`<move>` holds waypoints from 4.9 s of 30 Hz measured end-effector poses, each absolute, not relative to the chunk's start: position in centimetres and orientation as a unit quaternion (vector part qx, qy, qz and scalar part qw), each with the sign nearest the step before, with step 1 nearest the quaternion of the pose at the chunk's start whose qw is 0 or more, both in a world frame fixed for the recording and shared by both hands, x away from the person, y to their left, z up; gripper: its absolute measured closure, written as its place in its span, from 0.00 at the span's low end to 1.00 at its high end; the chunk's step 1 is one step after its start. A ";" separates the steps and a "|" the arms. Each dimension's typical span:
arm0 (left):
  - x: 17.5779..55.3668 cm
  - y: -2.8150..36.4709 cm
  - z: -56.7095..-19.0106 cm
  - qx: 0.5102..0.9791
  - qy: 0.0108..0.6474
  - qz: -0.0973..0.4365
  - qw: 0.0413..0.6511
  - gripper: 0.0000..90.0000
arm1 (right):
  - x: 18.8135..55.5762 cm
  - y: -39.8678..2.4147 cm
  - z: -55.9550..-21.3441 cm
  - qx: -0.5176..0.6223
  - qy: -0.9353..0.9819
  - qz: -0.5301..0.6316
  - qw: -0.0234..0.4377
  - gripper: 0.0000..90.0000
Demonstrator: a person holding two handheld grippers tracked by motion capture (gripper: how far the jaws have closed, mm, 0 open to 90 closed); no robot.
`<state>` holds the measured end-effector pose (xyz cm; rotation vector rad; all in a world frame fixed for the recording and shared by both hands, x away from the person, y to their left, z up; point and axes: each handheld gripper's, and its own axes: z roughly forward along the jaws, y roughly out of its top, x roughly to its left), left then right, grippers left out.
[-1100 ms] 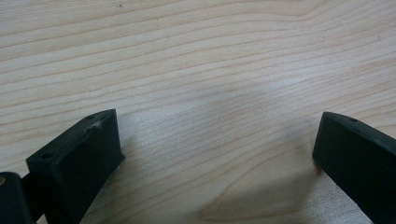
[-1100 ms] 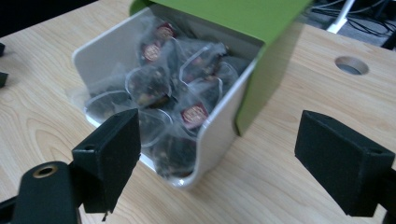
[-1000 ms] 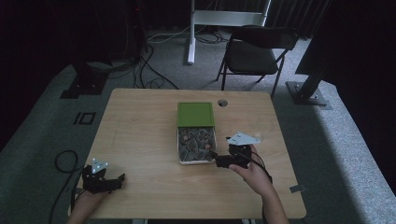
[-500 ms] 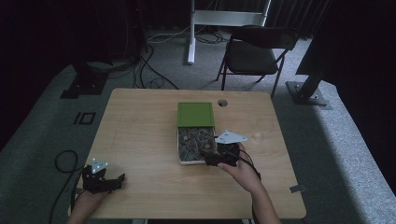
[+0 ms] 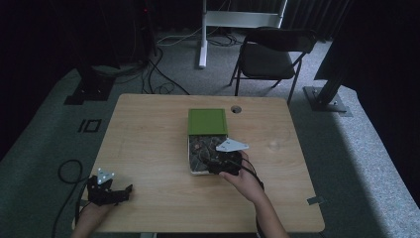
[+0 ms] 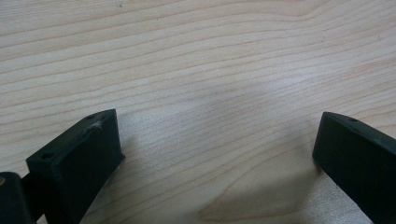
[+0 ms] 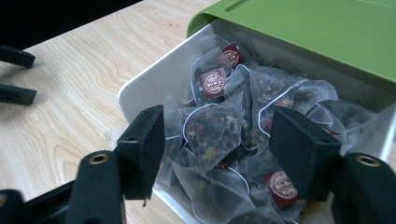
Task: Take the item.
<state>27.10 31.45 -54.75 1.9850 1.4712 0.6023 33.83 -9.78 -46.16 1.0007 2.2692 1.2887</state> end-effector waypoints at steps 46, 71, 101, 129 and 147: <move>27.1 31.4 -54.8 0.746 0.553 0.226 0.295 0.02 | 34.8 -8.5 -47.1 0.365 0.794 0.457 0.166 0.82; 27.1 31.5 -54.8 0.746 0.553 0.227 0.295 0.02 | 34.4 -11.3 -43.5 0.365 0.771 0.490 0.177 0.83; 27.1 31.4 -54.7 0.746 0.553 0.226 0.295 0.02 | 35.1 -17.4 -42.0 0.404 0.738 0.497 0.211 0.83; 27.1 31.4 -54.7 0.746 0.553 0.226 0.295 0.02 | 36.1 -24.2 -41.4 0.459 0.698 0.487 0.252 0.83; 27.1 31.4 -54.7 0.746 0.553 0.226 0.295 0.02 | 37.5 -28.2 -41.1 0.494 0.672 0.477 0.277 0.83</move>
